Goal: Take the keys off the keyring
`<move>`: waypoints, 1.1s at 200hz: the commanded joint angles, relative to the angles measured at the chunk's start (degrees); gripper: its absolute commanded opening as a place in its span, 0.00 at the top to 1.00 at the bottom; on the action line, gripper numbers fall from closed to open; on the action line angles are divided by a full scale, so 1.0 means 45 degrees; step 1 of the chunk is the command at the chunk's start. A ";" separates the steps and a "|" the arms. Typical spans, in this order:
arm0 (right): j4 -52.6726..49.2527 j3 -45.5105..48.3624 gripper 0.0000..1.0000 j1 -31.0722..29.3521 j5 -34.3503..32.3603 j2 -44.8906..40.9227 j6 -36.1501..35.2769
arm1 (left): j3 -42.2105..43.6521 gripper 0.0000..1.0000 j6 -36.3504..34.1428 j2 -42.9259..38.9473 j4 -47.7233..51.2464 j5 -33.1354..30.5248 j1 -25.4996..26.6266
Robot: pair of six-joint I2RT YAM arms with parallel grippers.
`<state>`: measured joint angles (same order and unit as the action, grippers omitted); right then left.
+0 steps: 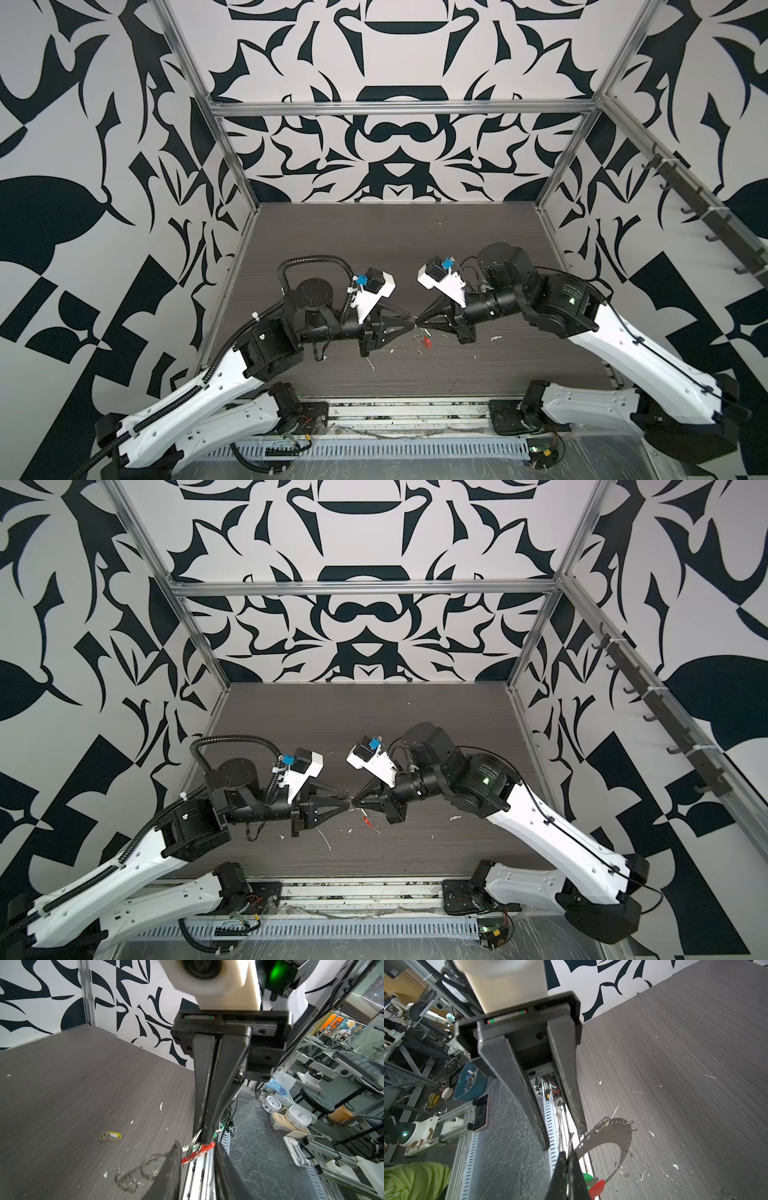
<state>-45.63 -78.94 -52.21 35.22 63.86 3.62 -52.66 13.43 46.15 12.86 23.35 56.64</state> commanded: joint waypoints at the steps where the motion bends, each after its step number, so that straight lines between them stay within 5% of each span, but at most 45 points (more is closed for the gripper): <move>1: -0.0018 -0.0679 1.00 0.0034 0.0468 0.0026 -0.0351 | -0.0464 0.69 -0.0129 0.0037 0.0267 0.0164 0.0038; 33: -0.0182 -0.0723 1.00 0.0038 0.0530 -0.0008 -0.0504 | -0.0453 0.62 -0.0140 -0.0097 0.0312 -0.0269 0.0049; 115: -0.0023 -0.0643 1.00 0.0021 0.0423 -0.0025 -0.0401 | -0.0815 0.85 0.0031 0.0581 0.0315 0.0743 0.0039; 165: 0.0434 -0.0624 1.00 0.0037 0.0075 -0.0069 -0.0162 | -0.0758 0.90 0.0090 0.0681 0.0233 0.0884 0.0041; 181: 0.0623 -0.0555 1.00 0.0034 0.0044 -0.0088 -0.0071 | -0.0656 1.00 0.0149 0.0682 0.0070 0.0924 0.0045; 220: 0.1440 -0.0095 1.00 0.0032 -0.0097 -0.0298 0.0294 | 0.0038 1.00 0.0150 0.0351 -0.1096 0.0383 0.0040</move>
<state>-47.37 -79.50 -52.05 35.79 63.90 3.68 -54.39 13.39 48.80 13.04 26.33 56.64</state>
